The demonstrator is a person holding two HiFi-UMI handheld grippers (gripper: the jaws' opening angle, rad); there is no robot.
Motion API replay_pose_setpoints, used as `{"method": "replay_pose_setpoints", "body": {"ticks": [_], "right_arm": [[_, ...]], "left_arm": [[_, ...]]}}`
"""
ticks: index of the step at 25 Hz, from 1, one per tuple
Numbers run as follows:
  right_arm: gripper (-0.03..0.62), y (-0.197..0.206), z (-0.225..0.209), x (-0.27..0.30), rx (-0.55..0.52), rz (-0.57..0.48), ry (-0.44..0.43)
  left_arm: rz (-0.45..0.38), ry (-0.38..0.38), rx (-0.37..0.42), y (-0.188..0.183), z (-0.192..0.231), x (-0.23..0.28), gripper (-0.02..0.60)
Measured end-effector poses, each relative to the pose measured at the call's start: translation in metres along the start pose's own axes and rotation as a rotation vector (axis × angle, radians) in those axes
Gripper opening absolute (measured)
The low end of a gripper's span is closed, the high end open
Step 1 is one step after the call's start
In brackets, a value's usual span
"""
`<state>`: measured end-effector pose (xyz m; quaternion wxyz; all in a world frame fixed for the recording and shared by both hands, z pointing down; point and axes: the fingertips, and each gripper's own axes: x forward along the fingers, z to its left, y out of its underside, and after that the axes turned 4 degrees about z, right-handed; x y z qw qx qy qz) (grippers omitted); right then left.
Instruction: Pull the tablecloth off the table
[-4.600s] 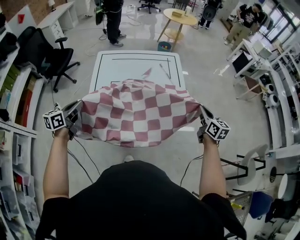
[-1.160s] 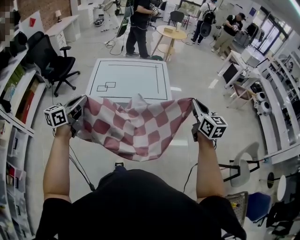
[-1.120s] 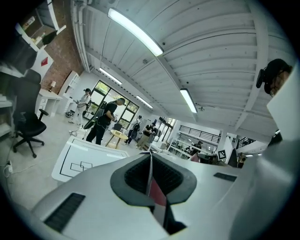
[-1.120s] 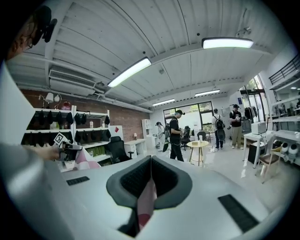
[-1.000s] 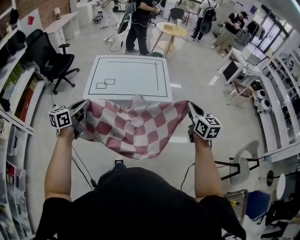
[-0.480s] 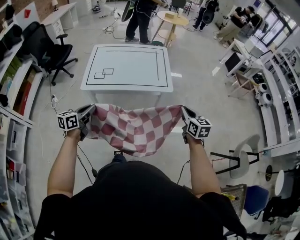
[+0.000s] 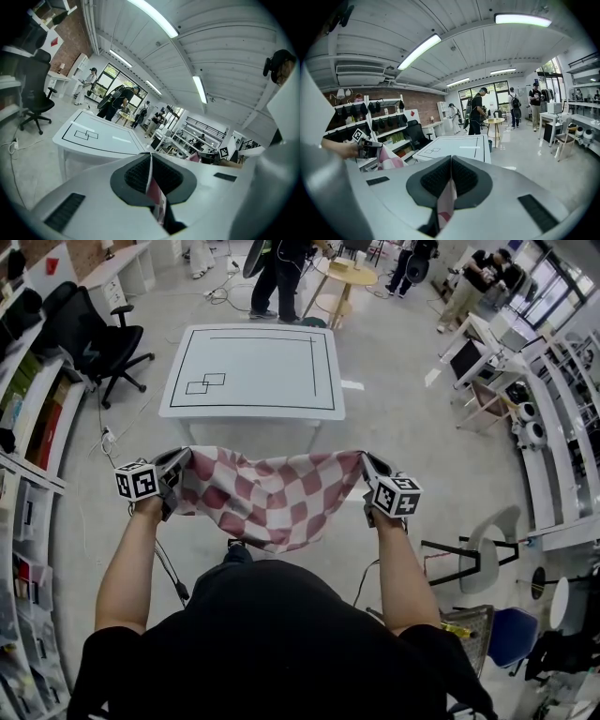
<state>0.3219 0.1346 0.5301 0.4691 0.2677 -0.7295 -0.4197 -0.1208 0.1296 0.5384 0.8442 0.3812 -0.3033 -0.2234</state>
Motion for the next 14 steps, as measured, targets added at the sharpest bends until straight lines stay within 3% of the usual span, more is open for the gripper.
{"method": "replay_pose_setpoints", "body": {"ticks": [14], "right_arm": [[0.029, -0.009, 0.005, -0.011, -0.004, -0.035, -0.003]], "left_arm": [[-0.039, 0.011, 0.005, -0.011, -0.010, -0.010, 0.023]]}}
